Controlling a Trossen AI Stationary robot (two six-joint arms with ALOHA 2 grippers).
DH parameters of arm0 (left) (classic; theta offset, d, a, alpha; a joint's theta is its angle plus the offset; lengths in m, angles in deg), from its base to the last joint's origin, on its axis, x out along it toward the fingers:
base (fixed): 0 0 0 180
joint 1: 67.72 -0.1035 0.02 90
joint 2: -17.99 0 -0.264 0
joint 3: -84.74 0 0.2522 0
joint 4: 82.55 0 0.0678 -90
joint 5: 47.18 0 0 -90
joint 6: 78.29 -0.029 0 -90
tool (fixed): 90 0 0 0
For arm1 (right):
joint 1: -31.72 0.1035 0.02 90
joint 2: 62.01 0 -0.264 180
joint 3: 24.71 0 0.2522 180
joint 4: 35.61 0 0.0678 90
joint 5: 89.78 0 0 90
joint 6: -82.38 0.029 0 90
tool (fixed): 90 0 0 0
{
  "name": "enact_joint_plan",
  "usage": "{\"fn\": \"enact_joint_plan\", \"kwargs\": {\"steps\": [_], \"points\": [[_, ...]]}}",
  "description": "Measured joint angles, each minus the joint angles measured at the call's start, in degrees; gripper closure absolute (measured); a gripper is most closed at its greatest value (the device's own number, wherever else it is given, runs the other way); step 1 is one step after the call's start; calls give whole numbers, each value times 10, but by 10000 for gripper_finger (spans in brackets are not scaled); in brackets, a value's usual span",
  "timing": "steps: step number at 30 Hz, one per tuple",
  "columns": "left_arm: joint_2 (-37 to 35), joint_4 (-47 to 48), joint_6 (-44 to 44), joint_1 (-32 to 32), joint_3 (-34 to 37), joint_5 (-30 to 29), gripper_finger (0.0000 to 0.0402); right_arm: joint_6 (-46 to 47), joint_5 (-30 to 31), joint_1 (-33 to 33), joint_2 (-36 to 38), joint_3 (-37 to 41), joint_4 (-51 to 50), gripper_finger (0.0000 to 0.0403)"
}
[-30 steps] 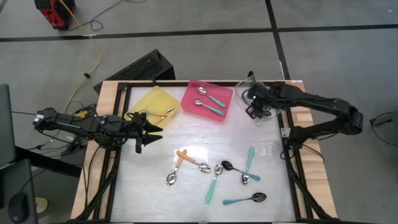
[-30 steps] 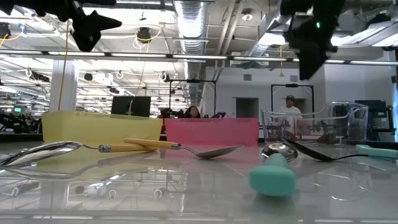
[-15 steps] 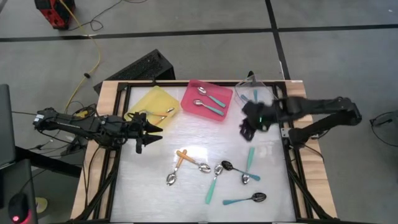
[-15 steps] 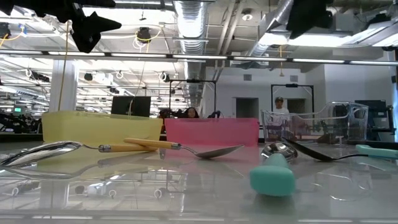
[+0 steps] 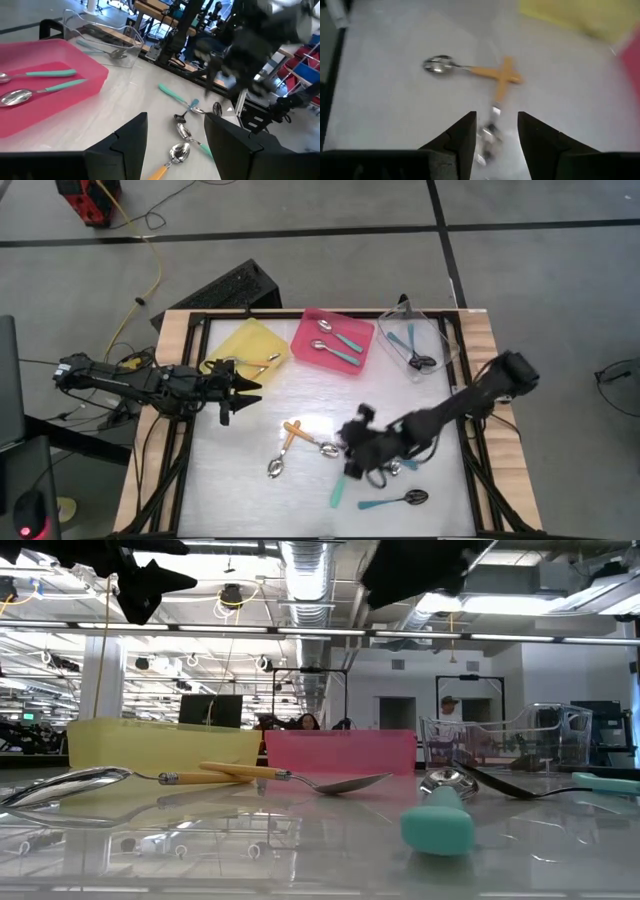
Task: Sort silverware by color (type)
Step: Put the yellow spoon into the yellow bin
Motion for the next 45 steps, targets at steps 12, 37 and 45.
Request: {"fn": "enact_joint_plan", "kwargs": {"steps": [12, 37, 45], "points": [[0, 0, 3, 0, 3, -2, 221, -83, -3, -36, -184, -82, 90, 178], [0, 0, 5, 0, 4, -4, 221, -77, -110, -103, -239, -112, 26, 154], [0, 0, 5, 0, 4, -4, 221, -75, -89, -103, -261, -110, 23, 154]]}}
